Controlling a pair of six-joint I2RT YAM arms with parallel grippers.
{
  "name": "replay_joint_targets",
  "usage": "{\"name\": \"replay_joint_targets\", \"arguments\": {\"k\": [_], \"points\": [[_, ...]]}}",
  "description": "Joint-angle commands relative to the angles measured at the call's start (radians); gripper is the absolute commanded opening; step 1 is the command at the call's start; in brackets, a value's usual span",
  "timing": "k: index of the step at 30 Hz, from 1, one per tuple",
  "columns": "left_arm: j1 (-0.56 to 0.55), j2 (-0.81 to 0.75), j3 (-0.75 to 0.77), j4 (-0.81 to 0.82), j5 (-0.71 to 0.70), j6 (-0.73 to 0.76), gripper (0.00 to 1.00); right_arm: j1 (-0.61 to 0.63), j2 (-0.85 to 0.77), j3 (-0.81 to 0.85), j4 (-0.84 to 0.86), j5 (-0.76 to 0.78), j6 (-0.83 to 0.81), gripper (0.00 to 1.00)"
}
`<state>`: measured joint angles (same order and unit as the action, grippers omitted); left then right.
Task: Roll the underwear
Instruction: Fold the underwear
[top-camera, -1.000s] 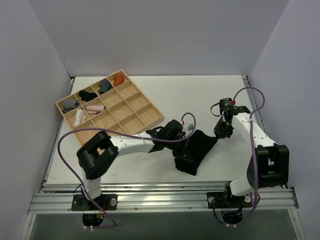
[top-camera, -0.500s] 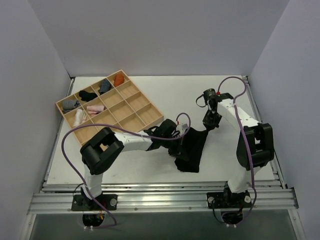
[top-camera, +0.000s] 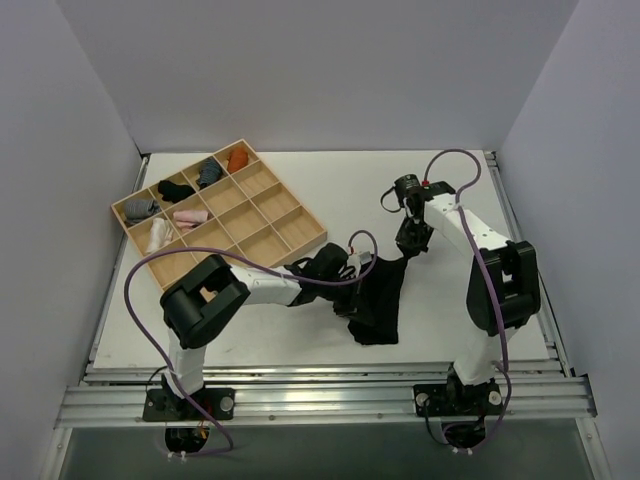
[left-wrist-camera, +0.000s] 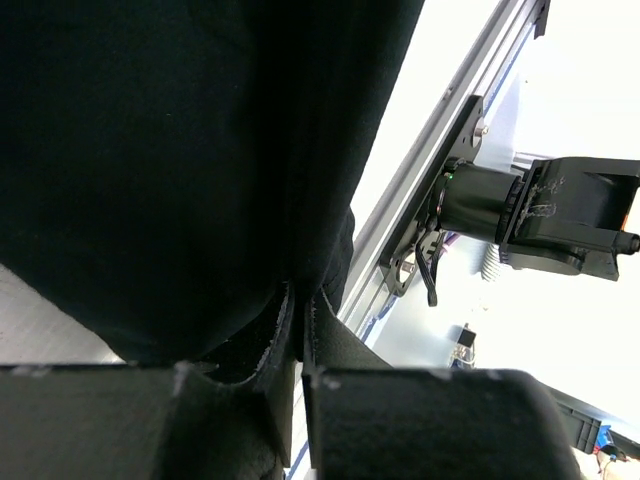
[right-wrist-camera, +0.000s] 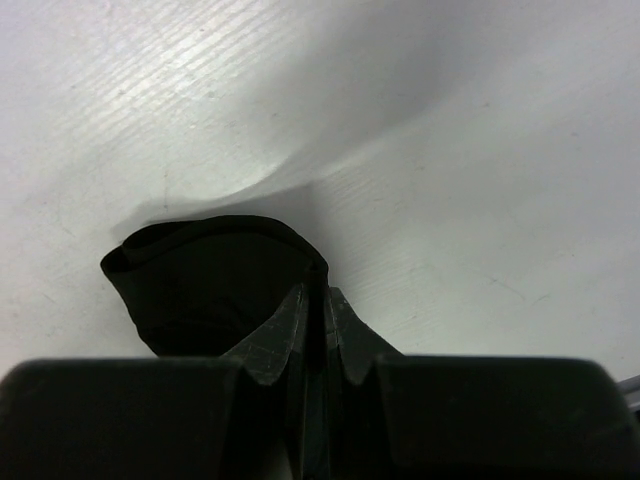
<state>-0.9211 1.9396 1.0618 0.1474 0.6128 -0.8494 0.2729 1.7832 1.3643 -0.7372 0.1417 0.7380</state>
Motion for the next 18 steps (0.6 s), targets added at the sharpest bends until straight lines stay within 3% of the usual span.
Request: {"name": "replay_joint_targets", "arguments": {"k": [1, 8, 13, 18], "points": [[0.002, -0.014, -0.013, 0.035, 0.056, 0.013, 0.12, 0.038, 0.034, 0.064, -0.007, 0.041, 0.035, 0.00], [0.062, -0.117, 0.003, -0.060, -0.005, 0.049, 0.28, 0.075, 0.068, 0.081, -0.018, 0.053, 0.047, 0.00], [0.135, -0.189, 0.055, -0.191, -0.071, 0.110, 0.31, 0.081, 0.077, 0.096, -0.022, 0.058, 0.046, 0.00], [0.186, -0.205, 0.061, -0.203, -0.110, 0.125, 0.32, 0.092, 0.094, 0.127, -0.024, 0.059, 0.032, 0.00]]}}
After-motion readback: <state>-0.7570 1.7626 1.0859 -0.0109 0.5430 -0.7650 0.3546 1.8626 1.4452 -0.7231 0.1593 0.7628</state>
